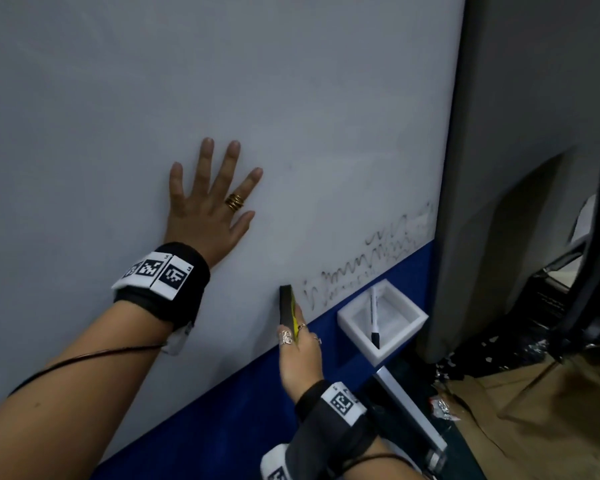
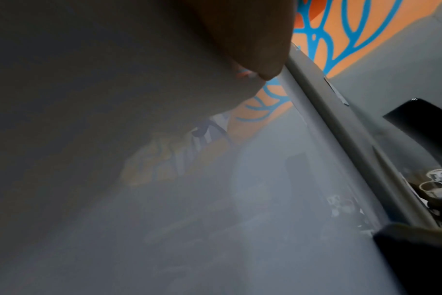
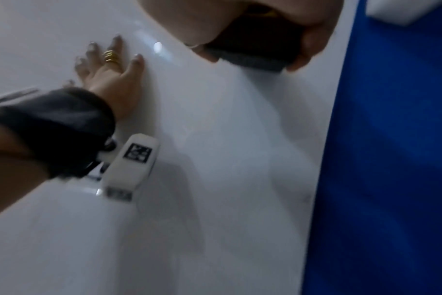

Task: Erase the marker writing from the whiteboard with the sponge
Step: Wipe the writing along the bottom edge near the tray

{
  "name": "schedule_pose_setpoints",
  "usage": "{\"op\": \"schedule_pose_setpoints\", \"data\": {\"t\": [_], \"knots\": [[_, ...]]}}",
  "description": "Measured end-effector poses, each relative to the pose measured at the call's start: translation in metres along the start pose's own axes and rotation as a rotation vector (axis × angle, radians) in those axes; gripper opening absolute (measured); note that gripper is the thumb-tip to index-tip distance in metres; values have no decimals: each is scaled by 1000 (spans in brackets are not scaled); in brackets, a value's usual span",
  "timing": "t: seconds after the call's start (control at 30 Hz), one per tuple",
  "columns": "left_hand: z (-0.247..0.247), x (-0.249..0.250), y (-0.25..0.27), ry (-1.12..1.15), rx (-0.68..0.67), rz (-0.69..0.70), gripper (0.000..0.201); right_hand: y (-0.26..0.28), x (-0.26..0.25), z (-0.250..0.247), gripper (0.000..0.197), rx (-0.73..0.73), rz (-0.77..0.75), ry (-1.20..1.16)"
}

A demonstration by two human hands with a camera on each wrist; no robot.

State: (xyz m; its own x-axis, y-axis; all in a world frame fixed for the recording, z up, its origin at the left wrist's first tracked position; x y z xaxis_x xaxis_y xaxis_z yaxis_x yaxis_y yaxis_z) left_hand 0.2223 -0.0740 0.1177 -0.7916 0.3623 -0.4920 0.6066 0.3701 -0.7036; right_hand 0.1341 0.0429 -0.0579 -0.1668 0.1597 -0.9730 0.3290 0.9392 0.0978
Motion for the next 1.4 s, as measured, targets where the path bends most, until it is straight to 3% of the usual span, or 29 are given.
{"op": "schedule_pose_setpoints", "data": {"t": [0.13,0.3,0.4,0.47,0.57,0.67,0.77,0.87,1.0,1.13,1.23,1.4], "knots": [[3,0,1,-21,31,17,64,-16,-13,-1,56,128,104,-113],[6,-2,-1,-35,30,40,64,-80,-7,-47,49,286,223,-166],[10,-3,0,-41,19,31,65,-71,0,-40,45,266,173,-168],[11,-2,0,-39,27,29,65,-44,3,-12,52,175,83,-108],[10,-3,-1,-18,47,41,64,-19,6,19,57,94,62,-121],[9,-2,-1,-5,49,49,64,-38,10,7,56,147,103,-142],[8,-2,0,-35,36,45,64,-79,23,-33,52,294,183,-171],[9,2,-1,-15,48,28,63,-94,37,-49,49,304,207,-155],[30,44,-7,26,92,187,68,-53,42,0,54,187,37,-168],[47,95,-31,-56,-25,230,70,-43,46,23,60,186,9,-129],[61,104,-36,-113,-123,220,61,-67,46,-5,59,245,8,-144],[70,100,-34,-108,-35,245,61,-132,56,-76,53,389,145,-94]]}}
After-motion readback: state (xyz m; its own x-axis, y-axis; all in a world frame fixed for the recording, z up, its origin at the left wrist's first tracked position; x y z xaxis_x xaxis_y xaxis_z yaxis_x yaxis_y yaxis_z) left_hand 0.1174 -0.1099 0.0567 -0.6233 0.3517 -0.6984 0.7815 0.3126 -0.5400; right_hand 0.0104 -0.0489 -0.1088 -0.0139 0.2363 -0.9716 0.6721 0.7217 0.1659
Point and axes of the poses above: each hand's wrist, its own y-axis away from the middle knuckle, its own z-axis out of the palm, x = y × z, the point moved 2 cm from there along -y, towards the middle knuckle, and after that the axes turned 8 degrees about y, right-handed, at the moved point
